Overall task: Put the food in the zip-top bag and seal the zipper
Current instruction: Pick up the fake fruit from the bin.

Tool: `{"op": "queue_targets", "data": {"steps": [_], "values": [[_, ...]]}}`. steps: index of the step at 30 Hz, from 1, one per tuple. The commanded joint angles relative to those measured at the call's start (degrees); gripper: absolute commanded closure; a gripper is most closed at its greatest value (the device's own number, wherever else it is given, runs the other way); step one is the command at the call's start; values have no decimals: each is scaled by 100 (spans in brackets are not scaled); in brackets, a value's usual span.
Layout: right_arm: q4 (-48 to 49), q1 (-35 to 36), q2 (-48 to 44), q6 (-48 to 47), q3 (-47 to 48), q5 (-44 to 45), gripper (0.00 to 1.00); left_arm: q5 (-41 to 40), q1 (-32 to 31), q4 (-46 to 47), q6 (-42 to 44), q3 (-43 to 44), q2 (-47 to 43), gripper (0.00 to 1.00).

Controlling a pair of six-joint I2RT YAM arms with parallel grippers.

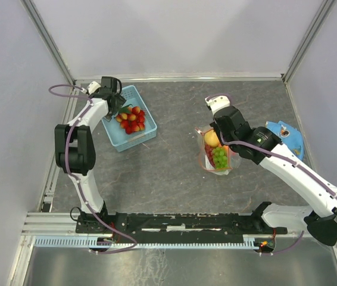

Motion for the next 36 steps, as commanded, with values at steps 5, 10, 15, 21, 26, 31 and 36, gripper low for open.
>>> {"op": "queue_targets", "data": {"steps": [5,10,15,21,26,31,36], "values": [[456,-14,-126,-75,-108,-54,98,105,82,-146,-254,696,902,20],[546,-16,-116,-75,-161,-72,98,467,82,-140,-77,670,1178,22],[574,-14,-78,-86,-178,-54,98,734,73,-35,168,506,1249,28],[621,-15,-96,-90,-183,-67,98,1282,69,310,539,136,1137,51],[639,-9,-116,-67,-180,-89,98,1576,65,378,829,195,1076,77],[654,-16,-192,-41,-186,-135,97,1745,69,598,1066,77,663,97],[665,-15,-234,-16,-172,-180,97,1782,64,737,1294,-49,128,97]]}}
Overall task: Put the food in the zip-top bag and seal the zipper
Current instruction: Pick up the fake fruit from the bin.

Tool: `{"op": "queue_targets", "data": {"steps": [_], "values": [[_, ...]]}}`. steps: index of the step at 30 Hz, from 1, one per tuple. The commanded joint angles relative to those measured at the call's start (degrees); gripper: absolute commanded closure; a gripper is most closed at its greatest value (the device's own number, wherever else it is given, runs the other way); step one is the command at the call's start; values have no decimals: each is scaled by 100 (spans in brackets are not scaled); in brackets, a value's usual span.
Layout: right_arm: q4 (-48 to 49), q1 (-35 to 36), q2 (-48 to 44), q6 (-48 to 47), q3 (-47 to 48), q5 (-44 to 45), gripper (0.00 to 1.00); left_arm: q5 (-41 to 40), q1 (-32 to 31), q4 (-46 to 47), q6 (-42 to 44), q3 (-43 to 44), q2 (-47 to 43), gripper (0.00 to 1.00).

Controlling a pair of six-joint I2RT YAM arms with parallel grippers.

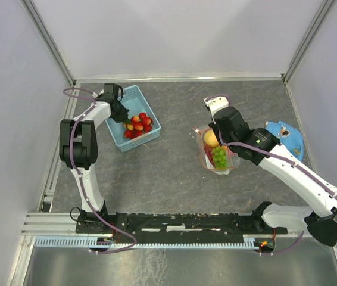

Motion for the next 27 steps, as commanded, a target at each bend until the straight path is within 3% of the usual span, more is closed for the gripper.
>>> {"op": "queue_targets", "data": {"steps": [1,11,21,27], "values": [[327,-13,-204,35,40,-33,97,188,-43,293,515,-30,-821,97],[400,-16,-160,108,133,-162,97,618,-56,920,1056,-513,-1834,97],[846,-9,37,334,165,-603,97,1208,-136,2262,1427,-1659,-3188,97],[1111,-14,109,472,158,-830,97,1402,-364,2465,1553,-2054,-3992,97]]}}
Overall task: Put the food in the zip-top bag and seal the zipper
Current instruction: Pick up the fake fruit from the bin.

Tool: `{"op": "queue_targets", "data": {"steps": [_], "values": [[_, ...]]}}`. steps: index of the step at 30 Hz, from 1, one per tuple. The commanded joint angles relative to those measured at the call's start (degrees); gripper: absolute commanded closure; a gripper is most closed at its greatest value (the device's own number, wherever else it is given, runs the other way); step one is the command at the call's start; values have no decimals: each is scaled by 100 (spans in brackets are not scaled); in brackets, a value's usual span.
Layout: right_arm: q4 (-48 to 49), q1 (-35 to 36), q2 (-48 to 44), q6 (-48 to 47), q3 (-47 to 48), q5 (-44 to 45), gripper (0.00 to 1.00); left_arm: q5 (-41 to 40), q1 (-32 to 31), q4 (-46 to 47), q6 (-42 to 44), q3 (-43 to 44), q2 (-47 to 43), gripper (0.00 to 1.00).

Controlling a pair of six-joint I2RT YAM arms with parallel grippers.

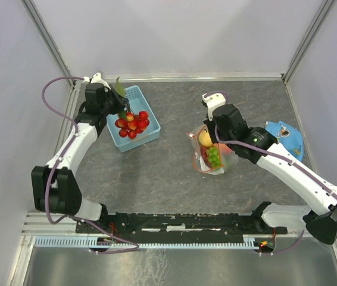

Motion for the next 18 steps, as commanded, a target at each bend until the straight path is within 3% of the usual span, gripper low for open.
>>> {"op": "queue_targets", "data": {"steps": [1,11,18], "values": [[565,-16,48,193,190,-192,97,330,-251,820,357,-234,-816,97],[618,-14,150,395,287,-471,97,368,-1276,1640,566,-875,-1978,97],[132,-16,211,373,659,-457,96,313,-2330,2245,958,-1079,-2548,97]]}}
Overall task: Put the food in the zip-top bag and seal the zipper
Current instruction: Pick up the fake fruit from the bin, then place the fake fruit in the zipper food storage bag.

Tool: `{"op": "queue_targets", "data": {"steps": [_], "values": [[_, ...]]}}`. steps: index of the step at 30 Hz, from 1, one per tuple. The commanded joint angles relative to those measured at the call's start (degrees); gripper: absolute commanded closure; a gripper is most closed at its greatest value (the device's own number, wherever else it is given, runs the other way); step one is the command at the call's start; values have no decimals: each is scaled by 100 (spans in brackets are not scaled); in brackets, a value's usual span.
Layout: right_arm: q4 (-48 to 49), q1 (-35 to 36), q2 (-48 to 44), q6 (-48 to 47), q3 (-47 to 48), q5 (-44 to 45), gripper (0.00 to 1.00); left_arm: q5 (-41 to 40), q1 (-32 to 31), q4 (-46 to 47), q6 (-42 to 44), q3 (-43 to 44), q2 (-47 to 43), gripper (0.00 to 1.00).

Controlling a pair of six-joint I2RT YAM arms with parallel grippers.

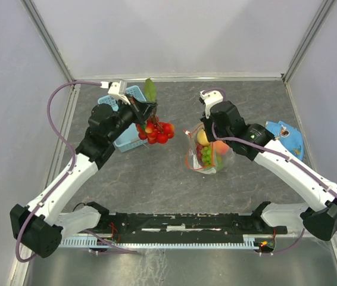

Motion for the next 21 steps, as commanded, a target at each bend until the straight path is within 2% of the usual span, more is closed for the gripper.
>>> {"op": "queue_targets", "data": {"steps": [1,10,21], "values": [[-40,-16,-17,60,530,-97,96,93,-542,945,492,-26,-376,97],[-138,-9,-25,227,596,-378,96,525,-1145,2006,470,-481,-800,97],[37,-16,72,543,526,-601,96,798,-2125,3428,701,-1006,-688,97]]}}
